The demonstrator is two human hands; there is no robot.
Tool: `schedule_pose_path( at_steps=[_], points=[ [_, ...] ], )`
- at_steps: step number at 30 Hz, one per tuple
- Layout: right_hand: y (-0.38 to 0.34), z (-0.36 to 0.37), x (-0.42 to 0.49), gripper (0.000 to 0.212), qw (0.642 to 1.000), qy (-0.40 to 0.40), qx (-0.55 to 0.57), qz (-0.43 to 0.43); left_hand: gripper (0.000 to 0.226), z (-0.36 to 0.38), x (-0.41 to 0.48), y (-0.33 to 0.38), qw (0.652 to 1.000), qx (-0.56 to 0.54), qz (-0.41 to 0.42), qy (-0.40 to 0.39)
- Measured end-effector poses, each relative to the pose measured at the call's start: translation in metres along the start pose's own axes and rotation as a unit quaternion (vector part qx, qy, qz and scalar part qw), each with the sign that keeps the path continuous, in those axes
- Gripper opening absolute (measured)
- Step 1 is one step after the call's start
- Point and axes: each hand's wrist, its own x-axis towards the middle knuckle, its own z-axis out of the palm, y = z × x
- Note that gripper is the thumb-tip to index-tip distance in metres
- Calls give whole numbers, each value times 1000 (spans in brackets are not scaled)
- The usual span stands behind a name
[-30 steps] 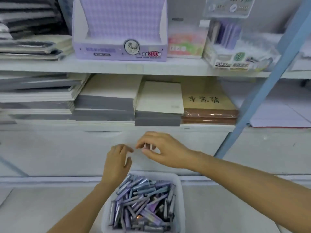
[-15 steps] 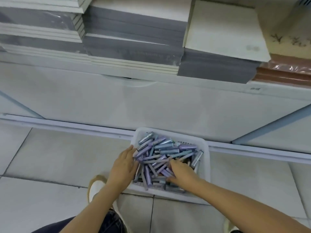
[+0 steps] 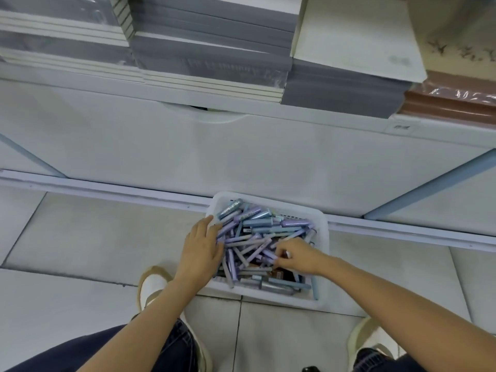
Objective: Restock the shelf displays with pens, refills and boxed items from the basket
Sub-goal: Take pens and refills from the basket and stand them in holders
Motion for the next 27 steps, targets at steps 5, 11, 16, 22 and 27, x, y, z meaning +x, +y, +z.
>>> schedule_pose_path(
  at_steps=[5,11,16,22,27],
  points=[
    [-13,-39,-12,10,996,11,86,15,44,-1,14,46,978,-17,207,5],
    [-29,-66,-28,25,975,-13,220,-34,55,17,23,85,979,-5,188,-72],
    [-19,-70,-27,28,905,89,414,-26,19,7,26,78,988,-85,69,-109],
    [-27,-52,-19,33,860,123,495,-23,25,14,19,79,878,-436,-96,-172],
    [-30,-39,-14,41,778,125,616,6,37,15,19,73,876,-450,-76,-157]
  ],
)
